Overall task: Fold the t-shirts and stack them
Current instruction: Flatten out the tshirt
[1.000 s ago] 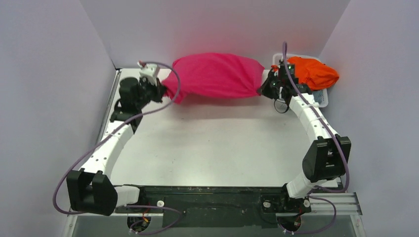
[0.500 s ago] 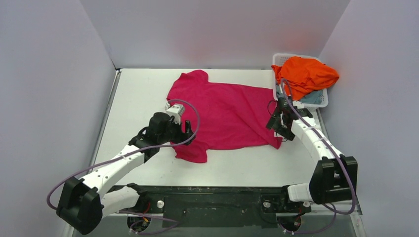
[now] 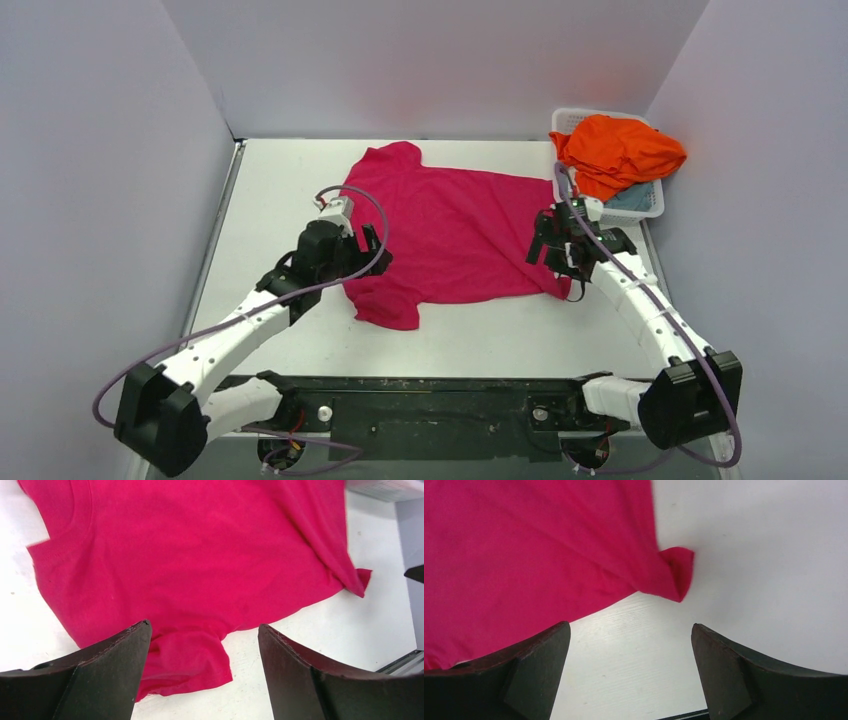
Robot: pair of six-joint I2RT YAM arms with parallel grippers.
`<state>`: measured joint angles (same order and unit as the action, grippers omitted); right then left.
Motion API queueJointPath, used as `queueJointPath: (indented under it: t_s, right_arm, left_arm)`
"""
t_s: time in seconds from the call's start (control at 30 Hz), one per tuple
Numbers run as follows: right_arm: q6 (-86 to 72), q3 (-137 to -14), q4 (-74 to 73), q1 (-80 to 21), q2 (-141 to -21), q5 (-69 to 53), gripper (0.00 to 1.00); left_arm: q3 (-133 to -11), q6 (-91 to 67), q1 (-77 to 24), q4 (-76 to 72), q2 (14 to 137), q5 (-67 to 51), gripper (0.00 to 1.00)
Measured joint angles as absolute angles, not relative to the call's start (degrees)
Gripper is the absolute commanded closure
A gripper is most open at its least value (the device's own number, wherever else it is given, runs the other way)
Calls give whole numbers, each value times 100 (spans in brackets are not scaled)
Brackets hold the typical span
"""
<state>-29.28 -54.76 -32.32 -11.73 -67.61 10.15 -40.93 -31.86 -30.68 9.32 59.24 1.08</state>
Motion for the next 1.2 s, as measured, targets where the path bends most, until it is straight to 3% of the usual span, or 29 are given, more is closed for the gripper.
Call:
queueJointPath:
  t_s: [0.27,0.6,0.83,0.97,1.1,1.2]
  right_arm:
    - [-2711,-5669,-2720,-2217,-7922,475,14]
    - [-2891,-5662,-2261,-2300,-8385,217,14]
    - [-2958,-5374,-2163,-2298,-8250,268,14]
    - [-3026,-5186,-2174,-2290,-8075,377,14]
    - [-3148,-5011,-2174,-2152,-7808,458,15]
    - [-3242,-4834,-2169,-1883,-7537,475,15]
  left_arm:
    - [-4134,-3857,-2886,1535,6705,-47,9]
    - [-2703,-4648,-2888,2386,4493,191,9]
    - [-1861,-5109,-2886,2235,4370,191,39]
    - [-1817,-5175,-2886,1688,5085,117,49]
    - [-1944,-5155,-2871,1041,5874,-25,71]
    - [-1997,-5113,-2871,740,6248,-132,76]
